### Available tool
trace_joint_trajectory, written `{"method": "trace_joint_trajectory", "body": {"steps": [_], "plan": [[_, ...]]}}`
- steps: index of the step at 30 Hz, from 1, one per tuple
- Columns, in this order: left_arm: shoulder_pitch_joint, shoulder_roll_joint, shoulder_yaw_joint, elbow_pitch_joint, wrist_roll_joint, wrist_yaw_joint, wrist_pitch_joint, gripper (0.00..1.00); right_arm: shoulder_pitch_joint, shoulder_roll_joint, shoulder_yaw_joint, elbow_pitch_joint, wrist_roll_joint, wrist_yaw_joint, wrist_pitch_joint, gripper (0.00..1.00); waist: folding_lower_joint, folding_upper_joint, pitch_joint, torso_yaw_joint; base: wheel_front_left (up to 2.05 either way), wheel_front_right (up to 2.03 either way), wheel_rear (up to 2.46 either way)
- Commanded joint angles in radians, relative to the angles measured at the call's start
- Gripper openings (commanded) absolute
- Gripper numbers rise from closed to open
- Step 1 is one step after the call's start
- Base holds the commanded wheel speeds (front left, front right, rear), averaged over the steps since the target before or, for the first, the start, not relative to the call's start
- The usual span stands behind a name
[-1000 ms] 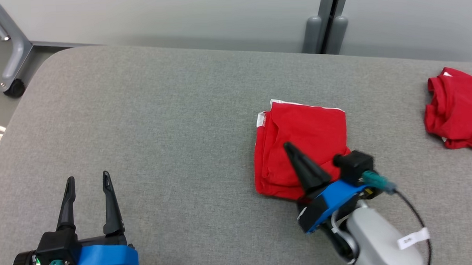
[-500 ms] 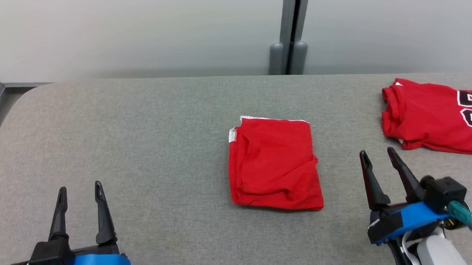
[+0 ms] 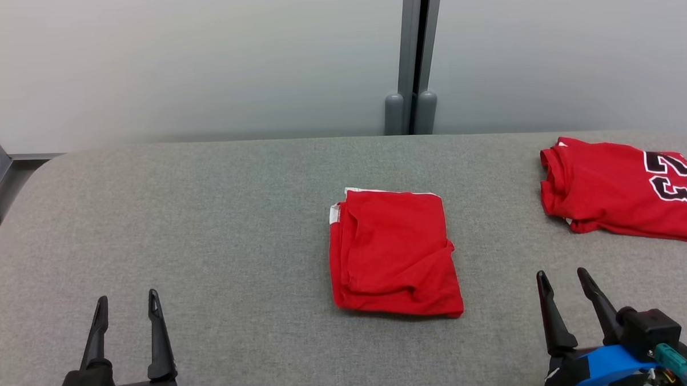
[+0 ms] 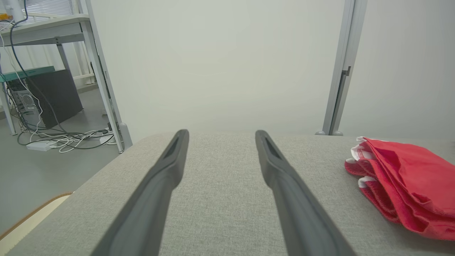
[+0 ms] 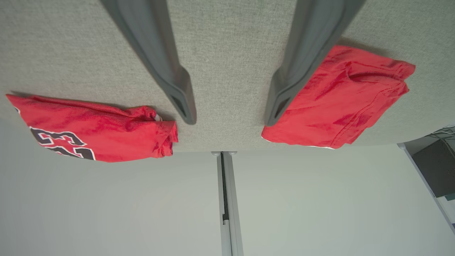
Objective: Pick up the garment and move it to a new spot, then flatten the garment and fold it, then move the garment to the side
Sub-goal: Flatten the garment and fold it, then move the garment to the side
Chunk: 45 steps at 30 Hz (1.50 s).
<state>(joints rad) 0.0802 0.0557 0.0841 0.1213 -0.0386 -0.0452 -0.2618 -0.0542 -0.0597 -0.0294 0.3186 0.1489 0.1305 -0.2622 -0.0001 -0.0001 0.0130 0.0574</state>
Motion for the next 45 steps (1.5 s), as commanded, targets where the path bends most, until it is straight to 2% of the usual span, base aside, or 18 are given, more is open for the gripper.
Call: {"method": "trace_joint_trajectory", "body": {"steps": [1, 15, 23, 36, 40, 45], "plan": [[0.009, 0.008, -0.003, 0.005, 0.01, -0.004, -0.004, 1.0, 0.021, 0.006, -0.005, 0.003, -0.014, 0.001, -0.003, 1.0, 0.0001, 0.0001, -0.007, 0.003, 0.0, 0.0, 0.0], [-0.005, 0.035, -0.019, 0.07, 0.021, 0.0, -0.004, 1.0, 0.046, 0.009, -0.017, -0.016, -0.026, 0.001, 0.047, 1.0, 0.0001, 0.0001, -0.02, 0.015, 0.0, 0.0, 0.0], [0.007, 0.032, -0.031, 0.048, 0.021, 0.021, -0.001, 1.0, 0.046, 0.009, -0.015, -0.025, -0.035, 0.001, 0.064, 1.0, 0.0001, 0.0001, -0.018, 0.011, 0.0, 0.0, 0.0], [-0.007, 0.045, -0.036, 0.06, 0.005, 0.027, -0.003, 1.0, 0.048, 0.009, -0.008, -0.031, -0.03, 0.001, 0.077, 1.0, 0.0001, 0.0001, -0.007, 0.011, 0.0, 0.0, 0.0], [-0.013, 0.044, -0.039, 0.058, -0.002, 0.029, -0.003, 1.0, 0.008, 0.009, 0.019, -0.022, -0.009, 0.001, 0.084, 1.0, 0.0001, 0.0001, 0.003, 0.013, 0.0, 0.0, 0.0], [-0.034, 0.04, -0.048, 0.054, -0.007, 0.033, -0.004, 1.0, -0.102, -0.004, 0.067, -0.005, -0.04, 0.001, 0.098, 1.0, 0.0001, 0.0001, 0.025, 0.027, 0.0, 0.0, 0.0]]}}
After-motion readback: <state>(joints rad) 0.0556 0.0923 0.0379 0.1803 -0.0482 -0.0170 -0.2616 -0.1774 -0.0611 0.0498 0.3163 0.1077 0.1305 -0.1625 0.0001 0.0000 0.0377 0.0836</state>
